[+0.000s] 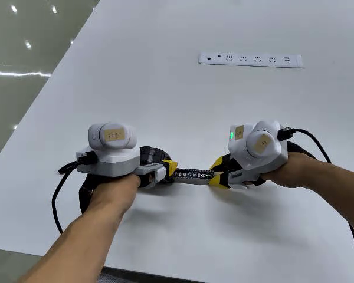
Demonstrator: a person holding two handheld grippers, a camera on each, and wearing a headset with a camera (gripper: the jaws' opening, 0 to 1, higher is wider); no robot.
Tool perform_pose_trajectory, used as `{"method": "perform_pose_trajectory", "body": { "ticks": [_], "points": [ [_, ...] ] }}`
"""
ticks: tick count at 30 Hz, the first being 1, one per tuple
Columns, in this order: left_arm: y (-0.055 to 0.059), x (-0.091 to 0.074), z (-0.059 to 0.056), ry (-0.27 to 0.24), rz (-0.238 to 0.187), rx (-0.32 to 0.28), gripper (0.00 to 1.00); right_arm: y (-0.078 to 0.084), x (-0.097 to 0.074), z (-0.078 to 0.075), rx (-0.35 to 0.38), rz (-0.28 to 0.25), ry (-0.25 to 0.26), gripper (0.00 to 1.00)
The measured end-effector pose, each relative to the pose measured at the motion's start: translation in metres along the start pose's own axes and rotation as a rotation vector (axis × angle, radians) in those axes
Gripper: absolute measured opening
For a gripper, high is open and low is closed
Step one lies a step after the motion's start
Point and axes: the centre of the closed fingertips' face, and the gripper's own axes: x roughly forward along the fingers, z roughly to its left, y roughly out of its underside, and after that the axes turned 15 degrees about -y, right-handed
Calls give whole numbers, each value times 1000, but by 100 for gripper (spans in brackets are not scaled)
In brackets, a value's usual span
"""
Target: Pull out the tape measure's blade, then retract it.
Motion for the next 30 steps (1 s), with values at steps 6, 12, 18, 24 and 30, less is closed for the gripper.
{"method": "perform_pose_trajectory", "body": {
  "ticks": [6, 12, 18, 24, 30],
  "points": [
    [0, 0, 0, 2, 2, 0, 54, -6, 5, 0, -1, -6, -2, 10],
    [0, 0, 1, 3, 4, -1, 54, -12, 10, -2, -8, -4, -6, 10],
    [0, 0, 1, 5, 5, -3, 54, -16, 14, -2, -14, -5, -9, 10],
    [0, 0, 2, 7, 7, -6, 54, -22, 18, -3, -15, -15, -11, 10],
    [0, 0, 3, 7, 7, -7, 55, -27, 21, -4, -18, -20, -9, 10]
  ]
}}
